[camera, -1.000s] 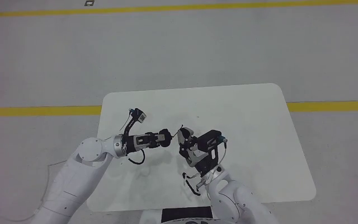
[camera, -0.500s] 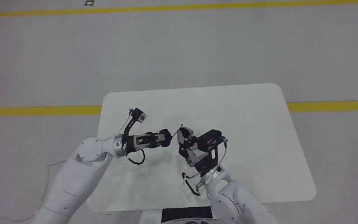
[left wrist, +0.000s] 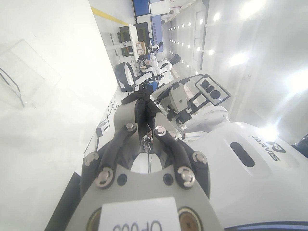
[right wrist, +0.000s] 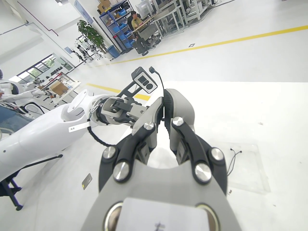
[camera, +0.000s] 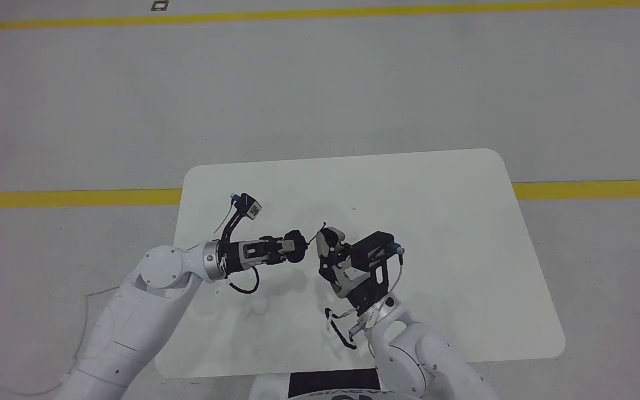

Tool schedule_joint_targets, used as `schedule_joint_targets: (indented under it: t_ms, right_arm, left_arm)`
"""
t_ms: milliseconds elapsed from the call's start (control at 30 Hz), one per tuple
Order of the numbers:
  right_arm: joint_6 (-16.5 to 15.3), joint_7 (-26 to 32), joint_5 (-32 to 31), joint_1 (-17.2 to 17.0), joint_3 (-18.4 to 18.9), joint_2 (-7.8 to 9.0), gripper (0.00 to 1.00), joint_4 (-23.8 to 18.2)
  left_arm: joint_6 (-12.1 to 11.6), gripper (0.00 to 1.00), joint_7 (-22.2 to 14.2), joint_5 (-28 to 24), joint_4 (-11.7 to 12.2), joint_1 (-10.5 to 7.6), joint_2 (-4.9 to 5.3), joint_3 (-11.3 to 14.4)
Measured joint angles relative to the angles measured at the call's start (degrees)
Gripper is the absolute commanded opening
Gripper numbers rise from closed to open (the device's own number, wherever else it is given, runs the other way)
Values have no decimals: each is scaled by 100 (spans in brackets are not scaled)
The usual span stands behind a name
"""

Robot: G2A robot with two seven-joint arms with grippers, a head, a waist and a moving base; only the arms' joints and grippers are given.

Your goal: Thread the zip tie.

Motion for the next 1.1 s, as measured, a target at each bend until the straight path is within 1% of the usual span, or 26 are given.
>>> schedule_joint_targets:
  t_ms: [633, 1100]
  right_arm:
    - [40, 142, -269, -69, 22, 33, 0, -75]
    - [157, 186, -361, -80, 42, 39, 0, -79]
  left_arm:
    - [0, 0, 0, 0, 0, 0, 0, 0]
    - [0, 0, 0, 0, 0, 0, 0, 0]
